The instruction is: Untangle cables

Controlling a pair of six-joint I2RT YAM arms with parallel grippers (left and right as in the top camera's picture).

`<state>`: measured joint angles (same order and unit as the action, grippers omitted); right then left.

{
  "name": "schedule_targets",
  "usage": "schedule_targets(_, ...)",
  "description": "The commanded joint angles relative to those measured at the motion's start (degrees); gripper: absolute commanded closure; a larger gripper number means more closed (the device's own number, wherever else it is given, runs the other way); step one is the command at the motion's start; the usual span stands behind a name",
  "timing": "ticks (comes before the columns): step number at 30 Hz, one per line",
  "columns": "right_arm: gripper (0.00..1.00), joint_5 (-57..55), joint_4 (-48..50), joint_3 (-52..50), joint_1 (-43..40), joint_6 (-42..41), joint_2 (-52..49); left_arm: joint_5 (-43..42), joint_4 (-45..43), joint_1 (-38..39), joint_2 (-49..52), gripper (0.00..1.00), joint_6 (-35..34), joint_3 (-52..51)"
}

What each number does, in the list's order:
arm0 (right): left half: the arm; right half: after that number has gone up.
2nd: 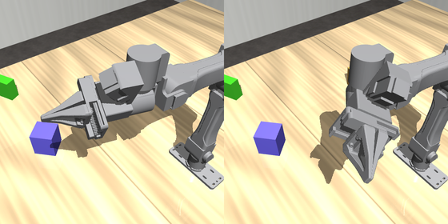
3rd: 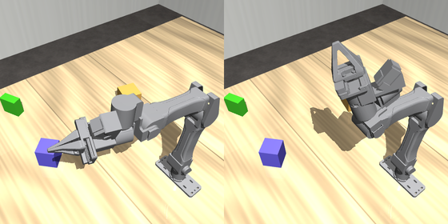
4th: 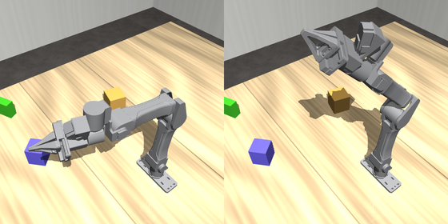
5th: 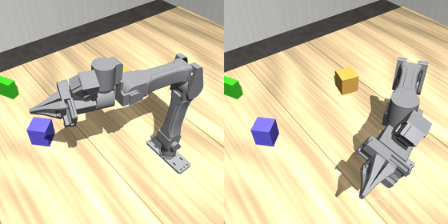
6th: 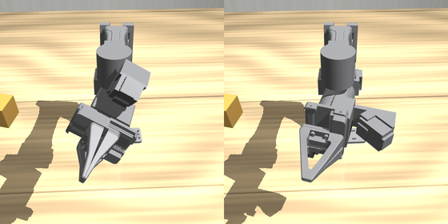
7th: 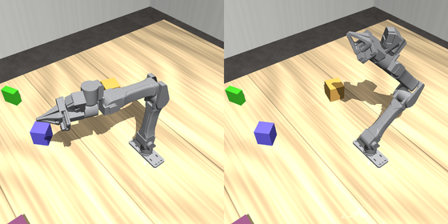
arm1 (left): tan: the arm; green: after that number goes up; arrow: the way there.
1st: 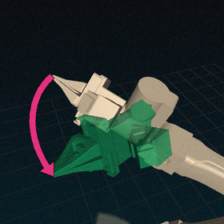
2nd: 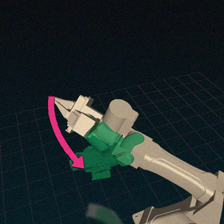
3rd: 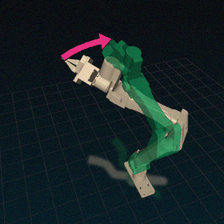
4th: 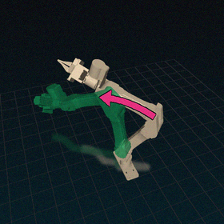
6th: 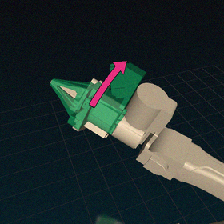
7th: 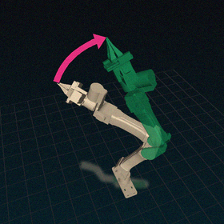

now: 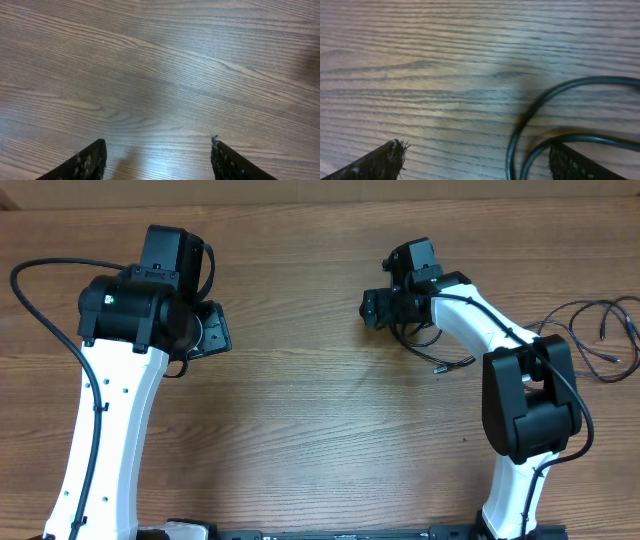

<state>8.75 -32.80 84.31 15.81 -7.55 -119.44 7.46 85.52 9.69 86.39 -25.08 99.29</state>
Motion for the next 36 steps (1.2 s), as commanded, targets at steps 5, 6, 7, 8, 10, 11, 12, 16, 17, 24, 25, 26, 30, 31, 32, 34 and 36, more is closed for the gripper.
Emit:
schedule_targets(5, 0.11, -3.34, -0.68, 0.79, 0.48, -6.95, -2.21, -1.14, -0.02, -0.28, 0.24, 0.34, 0.85, -0.26)
schedule_targets(6, 0.11, -3.3, -0.68, 0.39, 0.48, -7.52, -2.29, -1.11, -0.02, -0.28, 0.24, 0.34, 0.85, -0.26)
schedule_targets(7, 0.11, -3.37, -0.66, 0.04, 0.48, -7.67, -2.34, -1.11, -0.02, -0.28, 0.24, 0.34, 0.85, -0.26)
schedule_targets(8, 0.11, -3.37, -0.66, -0.15, 0.48, -7.67, -2.34, -1.11, -0.04, -0.28, 0.24, 0.33, 0.85, -0.26)
schedule_targets(10, 0.11, -3.37, -0.63, -0.37, 0.48, -7.65, -2.34, -1.11, -0.07, -0.28, 0.24, 0.33, 0.85, -0.26)
schedule_targets(11, 0.11, -3.3, -0.63, -0.37, 0.48, -7.67, -2.34, -1.11, -0.07, -0.28, 0.24, 0.33, 0.85, -0.26)
schedule_targets(12, 0.11, -3.13, -0.63, -0.37, 0.48, -7.65, -2.34, -1.11, -0.07, -0.28, 0.24, 0.33, 0.85, -0.24)
schedule_targets(16, 0.23, 2.14, -0.9, -0.37, 0.63, -7.65, -2.36, -1.14, -0.04, -0.28, 0.24, 0.33, 0.85, -0.24)
schedule_targets(17, 0.36, 3.23, -1.16, -0.37, 0.63, -7.67, -2.36, -1.14, -0.02, -0.28, 0.24, 0.34, 0.85, -0.26)
schedule_targets(24, 0.96, 3.82, -3.58, -0.35, 0.63, -7.69, -2.36, -1.14, -0.02, -0.28, 0.24, 0.33, 0.85, -0.26)
schedule_targets(25, 0.96, 3.96, -4.04, -0.28, 0.63, -7.67, -2.32, -1.14, -0.02, -0.28, 0.24, 0.33, 0.85, -0.24)
schedule_targets(26, 0.96, 4.48, -5.22, -0.17, 0.46, -7.65, -1.99, -1.14, -0.02, -0.28, 0.24, 0.33, 0.85, -0.26)
schedule_targets(30, 0.96, 4.42, -9.66, 1.73, -0.28, -6.93, 0.44, -1.11, -0.13, -0.28, 0.24, 0.33, 0.85, -0.26)
schedule_targets(31, 0.96, 4.44, -10.95, 2.64, -0.52, -6.1, 1.31, -1.11, -0.13, -0.28, 0.24, 0.33, 0.85, -0.26)
schedule_targets(32, 0.96, 4.39, -12.55, 3.93, -0.81, -5.38, 2.38, -1.14, -0.11, -0.28, 0.24, 0.33, 0.85, -0.26)
schedule_targets(34, 0.96, 4.13, -16.15, 7.52, -1.62, -4.35, 5.2, -1.11, -0.11, -0.28, 0.24, 0.33, 0.87, -0.26)
schedule_targets(36, 0.96, 3.74, -18.91, 10.78, -2.64, -4.35, 7.58, -1.11, -0.13, -0.28, 0.24, 0.33, 0.87, -0.24)
